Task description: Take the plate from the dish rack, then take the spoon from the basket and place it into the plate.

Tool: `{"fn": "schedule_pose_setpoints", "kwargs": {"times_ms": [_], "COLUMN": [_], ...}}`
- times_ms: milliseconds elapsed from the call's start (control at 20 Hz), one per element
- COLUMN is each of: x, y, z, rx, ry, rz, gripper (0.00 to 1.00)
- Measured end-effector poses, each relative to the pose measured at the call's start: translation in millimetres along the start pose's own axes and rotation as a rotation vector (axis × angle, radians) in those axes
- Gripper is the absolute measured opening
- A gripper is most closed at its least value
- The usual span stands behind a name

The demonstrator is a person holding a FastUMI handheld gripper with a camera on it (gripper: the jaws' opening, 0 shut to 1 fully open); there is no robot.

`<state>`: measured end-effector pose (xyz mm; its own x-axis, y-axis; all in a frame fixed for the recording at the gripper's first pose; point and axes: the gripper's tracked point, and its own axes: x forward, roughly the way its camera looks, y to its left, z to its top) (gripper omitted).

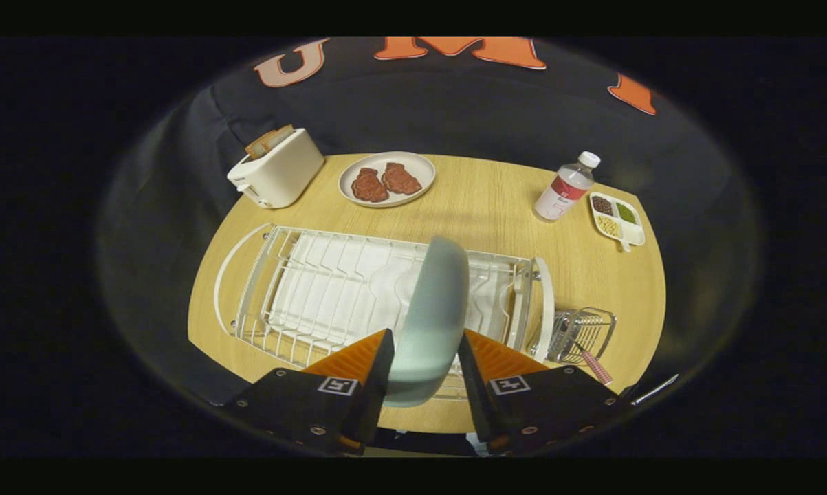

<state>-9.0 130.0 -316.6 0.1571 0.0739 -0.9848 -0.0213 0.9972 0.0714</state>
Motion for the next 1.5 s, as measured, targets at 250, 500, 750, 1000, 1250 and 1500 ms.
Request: {"fn": "schedule_pose_setpoints", "kwargs": {"times_ms": [250,500,750,1000,1250,1500], "x": [4,-1,-15,-30,-43,-67], "y": [-15,-17,-27,-55,-59,-63], "z": [-2,-9,0,-4,-23,-52], "rx": [-0.045,0.007,0.014,0.035,0.11,0.149], "ry": [0.028,0.042,-0.03,-0.074,-0.08,-0.105], "rz": [-0.167,-0.205,-0.289,-0.369,-0.271,-0.162], "gripper": [0.45,0.37,0.31,0.27,0.22,0.22]}}
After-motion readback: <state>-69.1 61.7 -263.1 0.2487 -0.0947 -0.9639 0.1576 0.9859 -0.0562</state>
